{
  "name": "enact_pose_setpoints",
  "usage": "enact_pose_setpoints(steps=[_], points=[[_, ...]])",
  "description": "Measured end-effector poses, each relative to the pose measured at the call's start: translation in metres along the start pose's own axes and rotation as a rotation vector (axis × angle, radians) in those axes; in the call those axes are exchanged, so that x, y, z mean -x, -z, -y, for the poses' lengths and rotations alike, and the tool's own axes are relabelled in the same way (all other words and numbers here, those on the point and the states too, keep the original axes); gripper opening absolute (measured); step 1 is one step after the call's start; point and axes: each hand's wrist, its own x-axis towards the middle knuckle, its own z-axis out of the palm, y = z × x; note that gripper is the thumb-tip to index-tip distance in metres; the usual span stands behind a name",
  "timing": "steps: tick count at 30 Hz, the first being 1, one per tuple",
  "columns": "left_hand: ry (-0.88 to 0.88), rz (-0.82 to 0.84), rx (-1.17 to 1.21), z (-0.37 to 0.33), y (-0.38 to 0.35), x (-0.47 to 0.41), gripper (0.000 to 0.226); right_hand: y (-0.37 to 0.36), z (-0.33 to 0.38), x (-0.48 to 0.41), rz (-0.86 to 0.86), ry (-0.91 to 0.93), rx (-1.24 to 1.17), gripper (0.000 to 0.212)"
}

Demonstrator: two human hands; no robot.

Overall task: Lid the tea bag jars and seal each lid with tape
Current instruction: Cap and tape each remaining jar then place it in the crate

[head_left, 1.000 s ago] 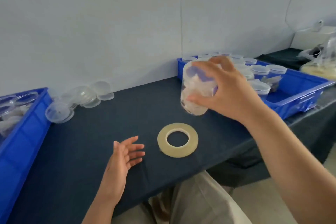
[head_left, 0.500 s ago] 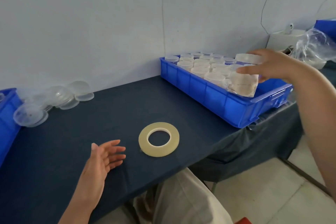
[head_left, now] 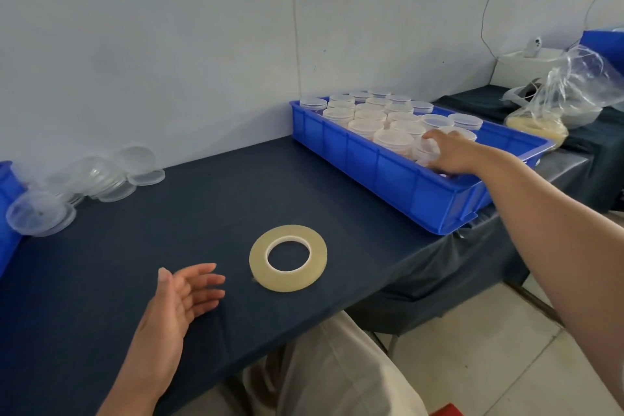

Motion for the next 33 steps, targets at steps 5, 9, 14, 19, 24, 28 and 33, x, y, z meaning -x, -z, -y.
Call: enact_pose_setpoints(steps=[5, 9, 14, 19, 24, 28, 33], points=[[-0.003, 0.014, -0.029, -0.003, 0.000, 0.001, 0.107, -0.003, -0.001, -0.009, -0.053, -0.074, 0.151, 0.095], [-0.006, 0.015, -0.019, -0.004, 0.000, 0.003, 0.107, -0.005, -0.007, -0.018, -0.118, -0.112, 0.213, 0.103], [-0.003, 0.019, -0.025, -0.006, -0.001, 0.004, 0.109, 0.016, -0.005, -0.018, -0.216, -0.178, 0.054, 0.109], [-0.010, 0.014, -0.045, -0.011, -0.006, 0.005, 0.113, 0.054, 0.036, 0.010, -0.507, 0.044, -0.156, 0.056], [-0.006, 0.026, -0.082, -0.011, -0.006, 0.007, 0.108, 0.027, 0.137, 0.100, -0.353, 0.444, -0.462, 0.026], [0.036, 0.006, -0.103, -0.008, -0.007, 0.004, 0.078, -0.048, 0.206, 0.142, -0.133, 0.723, -0.275, 0.039], [-0.059, -0.003, -0.292, -0.007, -0.007, 0.014, 0.036, -0.160, 0.262, 0.163, -0.044, 0.637, -0.312, 0.049]])
